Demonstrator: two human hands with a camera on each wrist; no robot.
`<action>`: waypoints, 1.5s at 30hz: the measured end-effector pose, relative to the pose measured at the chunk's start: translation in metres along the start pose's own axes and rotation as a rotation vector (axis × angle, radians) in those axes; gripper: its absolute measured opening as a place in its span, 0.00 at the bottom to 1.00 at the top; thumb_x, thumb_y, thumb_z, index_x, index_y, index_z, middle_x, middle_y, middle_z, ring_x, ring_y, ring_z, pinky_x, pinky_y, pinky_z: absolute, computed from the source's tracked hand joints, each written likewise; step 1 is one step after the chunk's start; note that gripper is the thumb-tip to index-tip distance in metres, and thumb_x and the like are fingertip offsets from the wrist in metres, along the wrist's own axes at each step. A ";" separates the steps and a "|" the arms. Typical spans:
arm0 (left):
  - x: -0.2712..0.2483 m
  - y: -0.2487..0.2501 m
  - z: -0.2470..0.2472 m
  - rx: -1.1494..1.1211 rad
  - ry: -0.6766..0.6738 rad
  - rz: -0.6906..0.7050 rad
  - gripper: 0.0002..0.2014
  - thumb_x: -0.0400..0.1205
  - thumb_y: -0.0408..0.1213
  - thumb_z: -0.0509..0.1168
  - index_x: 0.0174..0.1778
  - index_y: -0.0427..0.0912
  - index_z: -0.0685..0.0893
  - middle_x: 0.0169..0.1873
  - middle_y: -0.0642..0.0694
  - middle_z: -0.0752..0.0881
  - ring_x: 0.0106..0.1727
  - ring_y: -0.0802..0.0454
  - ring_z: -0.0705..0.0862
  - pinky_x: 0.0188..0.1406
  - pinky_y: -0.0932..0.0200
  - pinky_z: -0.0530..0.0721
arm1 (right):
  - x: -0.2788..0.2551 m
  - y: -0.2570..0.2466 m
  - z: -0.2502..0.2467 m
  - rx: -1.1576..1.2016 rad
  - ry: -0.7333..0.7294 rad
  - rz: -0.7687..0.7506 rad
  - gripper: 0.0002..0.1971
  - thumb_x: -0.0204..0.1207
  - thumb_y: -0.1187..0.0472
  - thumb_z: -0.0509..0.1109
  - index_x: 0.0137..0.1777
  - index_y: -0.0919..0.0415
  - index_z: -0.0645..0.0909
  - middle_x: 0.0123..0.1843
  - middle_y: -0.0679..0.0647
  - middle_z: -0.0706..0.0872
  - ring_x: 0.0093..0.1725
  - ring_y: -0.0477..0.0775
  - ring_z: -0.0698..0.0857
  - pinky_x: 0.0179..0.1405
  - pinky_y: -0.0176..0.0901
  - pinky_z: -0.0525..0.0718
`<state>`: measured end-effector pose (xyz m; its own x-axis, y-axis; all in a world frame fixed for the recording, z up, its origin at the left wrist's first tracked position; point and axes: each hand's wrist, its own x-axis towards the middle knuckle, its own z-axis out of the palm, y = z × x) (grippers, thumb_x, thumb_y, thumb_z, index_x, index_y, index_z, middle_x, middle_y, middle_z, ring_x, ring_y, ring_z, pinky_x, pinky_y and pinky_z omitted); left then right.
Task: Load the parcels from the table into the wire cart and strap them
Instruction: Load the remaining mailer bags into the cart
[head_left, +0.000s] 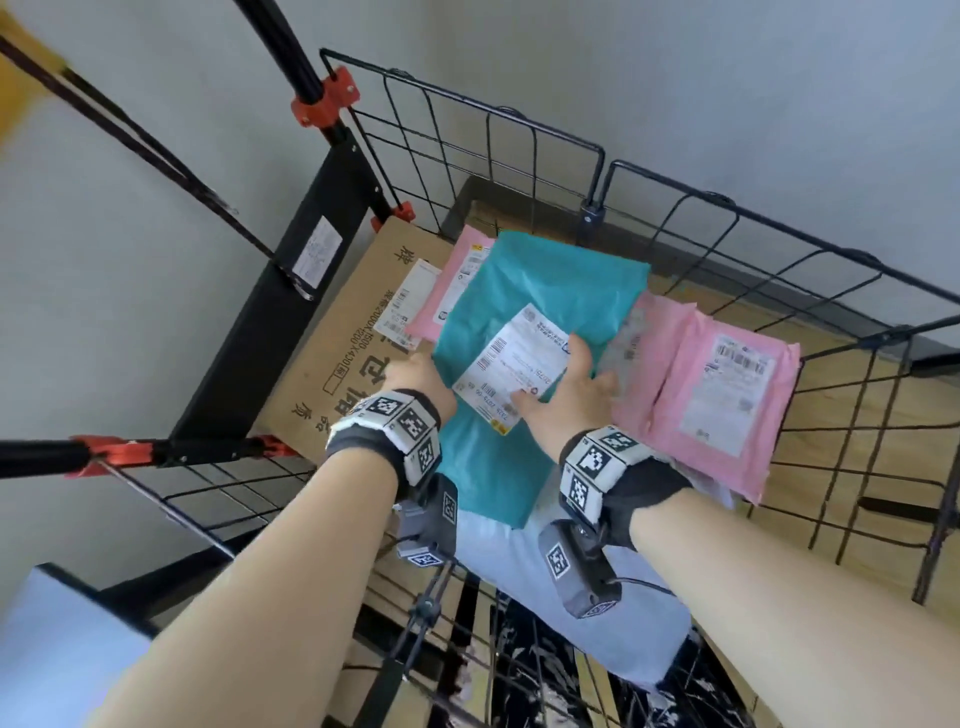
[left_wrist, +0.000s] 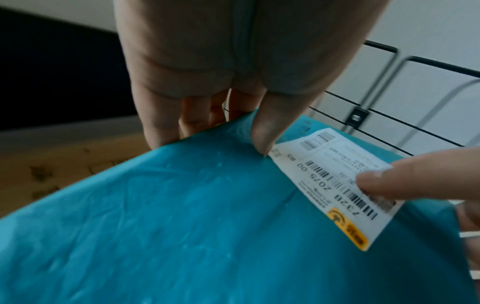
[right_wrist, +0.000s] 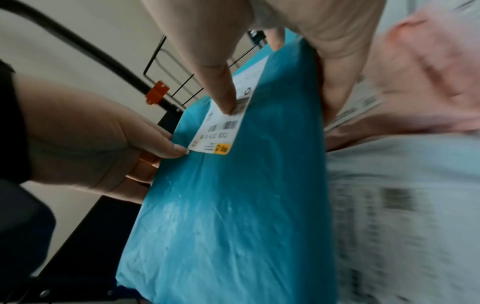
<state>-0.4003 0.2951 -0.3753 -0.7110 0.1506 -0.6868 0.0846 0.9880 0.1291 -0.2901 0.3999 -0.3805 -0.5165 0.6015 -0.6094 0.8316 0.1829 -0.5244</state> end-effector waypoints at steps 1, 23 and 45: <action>0.008 -0.010 -0.009 0.014 0.024 -0.052 0.23 0.80 0.35 0.62 0.71 0.33 0.71 0.62 0.35 0.78 0.52 0.40 0.83 0.40 0.54 0.86 | 0.003 -0.010 0.012 -0.014 -0.011 -0.061 0.43 0.73 0.50 0.74 0.82 0.49 0.50 0.74 0.63 0.63 0.64 0.65 0.78 0.63 0.49 0.77; 0.080 -0.048 0.030 0.293 -0.238 0.039 0.43 0.78 0.51 0.68 0.81 0.36 0.52 0.76 0.36 0.68 0.74 0.39 0.71 0.72 0.49 0.72 | 0.077 -0.020 0.102 -0.918 -0.230 -0.428 0.32 0.78 0.54 0.62 0.80 0.63 0.60 0.80 0.54 0.62 0.81 0.58 0.56 0.80 0.56 0.49; -0.073 -0.010 -0.036 0.251 0.052 0.129 0.19 0.87 0.42 0.54 0.73 0.39 0.74 0.70 0.40 0.78 0.69 0.41 0.78 0.65 0.52 0.75 | -0.020 -0.047 -0.029 -0.763 -0.234 -0.493 0.15 0.79 0.66 0.60 0.29 0.62 0.68 0.30 0.55 0.72 0.40 0.59 0.76 0.28 0.38 0.67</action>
<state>-0.3740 0.2727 -0.3006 -0.7176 0.2800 -0.6377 0.3421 0.9393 0.0275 -0.3131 0.4011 -0.3263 -0.8052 0.1636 -0.5700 0.3739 0.8861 -0.2739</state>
